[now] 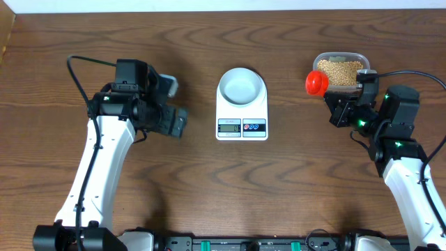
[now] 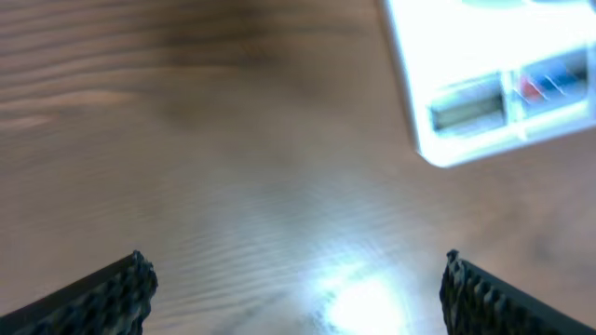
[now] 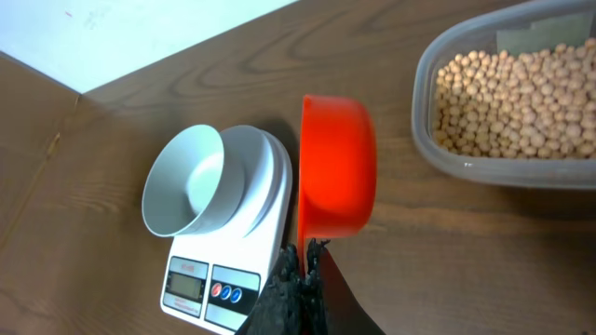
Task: Scoop item into bowl and weigh 50g on scale
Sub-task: 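Open the left gripper and hold it beside the scale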
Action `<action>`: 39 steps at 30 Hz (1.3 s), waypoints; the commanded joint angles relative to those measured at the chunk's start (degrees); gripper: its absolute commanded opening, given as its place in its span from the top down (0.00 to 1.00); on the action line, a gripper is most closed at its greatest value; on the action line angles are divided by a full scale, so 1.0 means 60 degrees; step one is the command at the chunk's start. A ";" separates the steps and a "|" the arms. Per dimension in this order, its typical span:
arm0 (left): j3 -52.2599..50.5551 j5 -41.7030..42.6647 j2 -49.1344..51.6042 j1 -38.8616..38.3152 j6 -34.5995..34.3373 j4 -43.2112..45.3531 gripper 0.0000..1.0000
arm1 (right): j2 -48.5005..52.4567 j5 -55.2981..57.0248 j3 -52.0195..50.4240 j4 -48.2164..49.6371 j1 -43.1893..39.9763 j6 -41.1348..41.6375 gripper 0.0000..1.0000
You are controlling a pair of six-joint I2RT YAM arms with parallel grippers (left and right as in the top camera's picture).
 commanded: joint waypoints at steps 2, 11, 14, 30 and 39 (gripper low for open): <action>-0.0084 0.3282 -0.0291 0.0033 0.2925 -0.0113 0.00 | 0.0029 0.0004 0.0168 0.0047 -0.0047 -0.0361 0.99; -0.0087 0.2637 -0.1038 -0.0080 0.3417 -0.0350 0.00 | 0.0029 0.0004 0.0168 0.0142 -0.0047 -0.0109 0.99; -0.0087 0.2116 -0.1056 -0.0270 0.3370 -0.0317 0.00 | 0.0029 0.0004 0.0168 0.0310 -0.0047 -0.0106 0.99; -0.0087 0.1993 -0.0969 -0.0907 0.2881 0.0743 0.00 | 0.0029 0.0004 0.0168 0.0514 -0.0047 -0.0106 0.99; -0.0087 0.3115 -0.0969 -0.1115 0.2881 0.0794 0.00 | 0.0029 0.0007 0.0168 0.0517 -0.0047 -0.0106 0.99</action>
